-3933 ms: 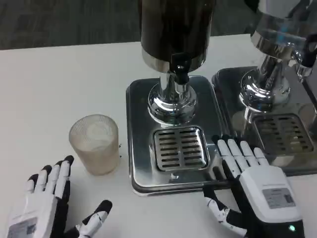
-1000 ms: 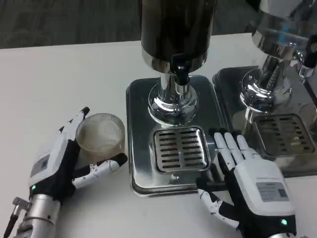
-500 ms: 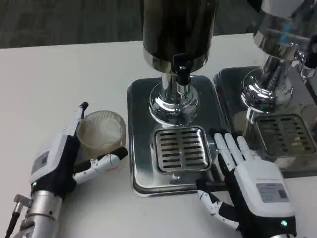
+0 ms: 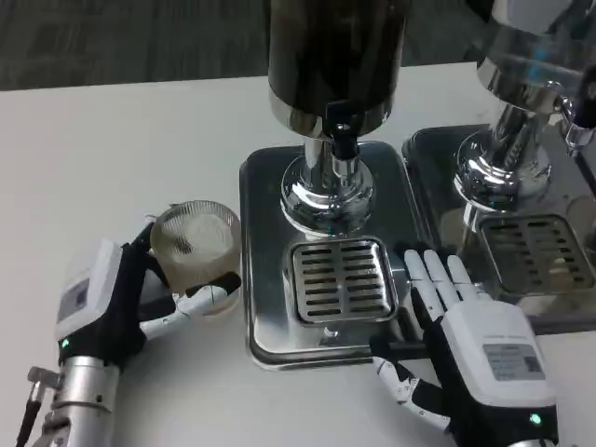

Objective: Grasp the cup under the faucet to collect the drink, then remove the cup.

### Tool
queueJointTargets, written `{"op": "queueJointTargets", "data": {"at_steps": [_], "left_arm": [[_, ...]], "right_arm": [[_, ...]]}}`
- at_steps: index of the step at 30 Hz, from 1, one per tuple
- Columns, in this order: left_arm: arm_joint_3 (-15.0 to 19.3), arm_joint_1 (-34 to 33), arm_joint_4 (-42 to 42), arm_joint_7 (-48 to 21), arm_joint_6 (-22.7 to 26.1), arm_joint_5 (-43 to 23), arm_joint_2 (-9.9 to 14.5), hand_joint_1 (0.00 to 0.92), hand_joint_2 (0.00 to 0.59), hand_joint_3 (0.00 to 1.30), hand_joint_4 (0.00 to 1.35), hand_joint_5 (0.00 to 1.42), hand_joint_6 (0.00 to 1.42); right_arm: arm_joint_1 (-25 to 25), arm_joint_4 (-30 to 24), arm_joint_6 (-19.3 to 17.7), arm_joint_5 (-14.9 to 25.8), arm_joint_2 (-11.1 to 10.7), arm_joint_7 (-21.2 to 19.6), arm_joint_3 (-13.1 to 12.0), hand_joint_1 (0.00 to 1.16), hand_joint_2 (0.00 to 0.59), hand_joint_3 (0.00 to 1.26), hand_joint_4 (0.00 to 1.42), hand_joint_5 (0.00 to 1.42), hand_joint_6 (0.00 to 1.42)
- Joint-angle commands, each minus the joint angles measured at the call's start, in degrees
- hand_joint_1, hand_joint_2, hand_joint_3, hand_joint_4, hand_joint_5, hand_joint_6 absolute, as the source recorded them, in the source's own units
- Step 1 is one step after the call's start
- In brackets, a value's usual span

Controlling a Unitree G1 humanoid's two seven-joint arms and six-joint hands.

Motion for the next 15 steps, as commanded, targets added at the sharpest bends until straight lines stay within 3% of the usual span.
{"op": "queueJointTargets", "data": {"at_steps": [1, 15], "left_arm": [[-1.0, 1.4, -0.4, 3.8, -0.4, 1.8, -0.3, 0.497, 0.054, 0.43, 0.64, 0.89, 1.08], [-1.7, 2.0, -0.9, 10.9, 0.3, 4.3, -0.4, 0.565, 0.018, 0.52, 0.70, 0.93, 1.15]], "right_arm": [[-0.1, -0.8, 0.2, 0.2, -0.2, 0.4, -0.2, 0.37, 0.448, 0.00, 0.00, 0.00, 0.19], [-0.6, -0.2, 0.0, 0.3, -0.2, 0.3, -0.2, 0.39, 0.441, 0.00, 0.00, 0.00, 0.21]]}}
